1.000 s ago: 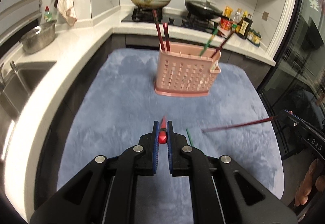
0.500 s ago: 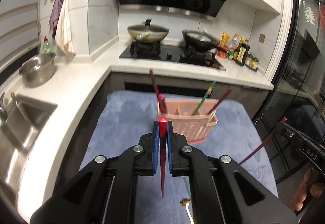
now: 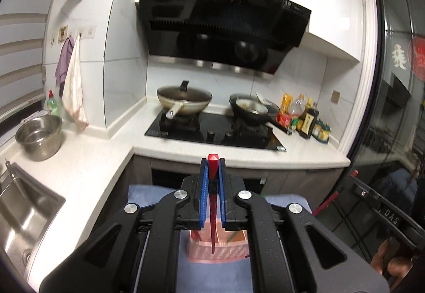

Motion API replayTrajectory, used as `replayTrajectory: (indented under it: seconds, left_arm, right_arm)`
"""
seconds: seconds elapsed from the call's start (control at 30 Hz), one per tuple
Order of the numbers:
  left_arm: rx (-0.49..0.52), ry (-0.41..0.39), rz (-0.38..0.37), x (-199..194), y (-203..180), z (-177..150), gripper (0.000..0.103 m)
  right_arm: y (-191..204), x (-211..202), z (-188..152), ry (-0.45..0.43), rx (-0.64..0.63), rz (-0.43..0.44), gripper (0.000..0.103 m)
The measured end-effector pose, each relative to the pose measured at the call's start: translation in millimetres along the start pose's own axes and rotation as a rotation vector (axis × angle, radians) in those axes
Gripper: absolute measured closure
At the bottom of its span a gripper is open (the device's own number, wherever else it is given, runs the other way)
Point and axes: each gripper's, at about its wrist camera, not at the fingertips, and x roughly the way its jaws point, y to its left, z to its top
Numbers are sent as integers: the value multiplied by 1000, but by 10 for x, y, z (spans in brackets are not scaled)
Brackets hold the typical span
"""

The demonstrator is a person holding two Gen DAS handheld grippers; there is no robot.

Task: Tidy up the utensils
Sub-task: 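Lift and carry both chopsticks in left and right tools over the pink holder, then open left tool to drop the red chopstick in the holder while right tool releases its one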

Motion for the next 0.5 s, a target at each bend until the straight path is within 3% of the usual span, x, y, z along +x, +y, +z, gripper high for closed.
replayTrajectory:
  seconds: [0.23,0.5]
  left_arm:
    - [-7,-10,13,320,8,50,96]
    - [-28,88,28,749,120,-212,96]
  right_arm:
    - [-27,434,144,-2,8,-23,96]
    - [-142,918,-92,99,15,-58,96]
